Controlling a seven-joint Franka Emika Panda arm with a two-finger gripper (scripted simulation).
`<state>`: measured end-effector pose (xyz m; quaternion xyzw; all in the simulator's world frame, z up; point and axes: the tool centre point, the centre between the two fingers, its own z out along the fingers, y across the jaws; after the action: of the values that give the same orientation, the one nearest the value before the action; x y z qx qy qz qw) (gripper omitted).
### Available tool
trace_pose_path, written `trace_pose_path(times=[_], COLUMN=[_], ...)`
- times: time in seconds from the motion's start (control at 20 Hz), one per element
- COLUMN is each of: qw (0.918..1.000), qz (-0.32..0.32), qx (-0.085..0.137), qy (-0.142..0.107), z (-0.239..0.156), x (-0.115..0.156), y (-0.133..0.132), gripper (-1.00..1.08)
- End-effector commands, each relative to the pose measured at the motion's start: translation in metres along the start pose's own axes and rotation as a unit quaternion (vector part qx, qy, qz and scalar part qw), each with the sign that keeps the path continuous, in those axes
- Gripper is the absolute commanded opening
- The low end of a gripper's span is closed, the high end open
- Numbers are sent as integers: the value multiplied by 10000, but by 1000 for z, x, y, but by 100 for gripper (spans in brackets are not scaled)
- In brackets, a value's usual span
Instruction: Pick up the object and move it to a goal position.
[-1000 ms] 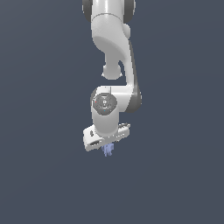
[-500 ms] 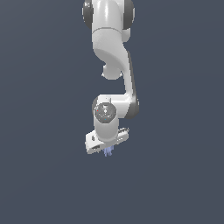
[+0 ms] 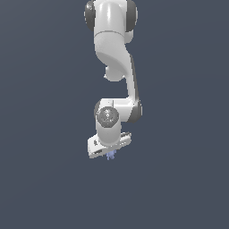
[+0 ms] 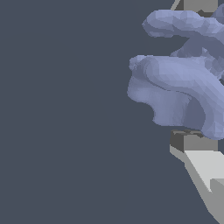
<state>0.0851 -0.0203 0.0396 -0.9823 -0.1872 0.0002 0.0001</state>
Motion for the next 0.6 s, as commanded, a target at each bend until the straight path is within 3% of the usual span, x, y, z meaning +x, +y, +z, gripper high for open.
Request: trace_pose_path(times=[0.0, 0.55], qw=[10000, 10000], qz=[0, 0], qx=[-1, -1], qy=[2, 2], z=[0, -14], x=[0, -2], y=[0, 7], gripper=[-100, -100])
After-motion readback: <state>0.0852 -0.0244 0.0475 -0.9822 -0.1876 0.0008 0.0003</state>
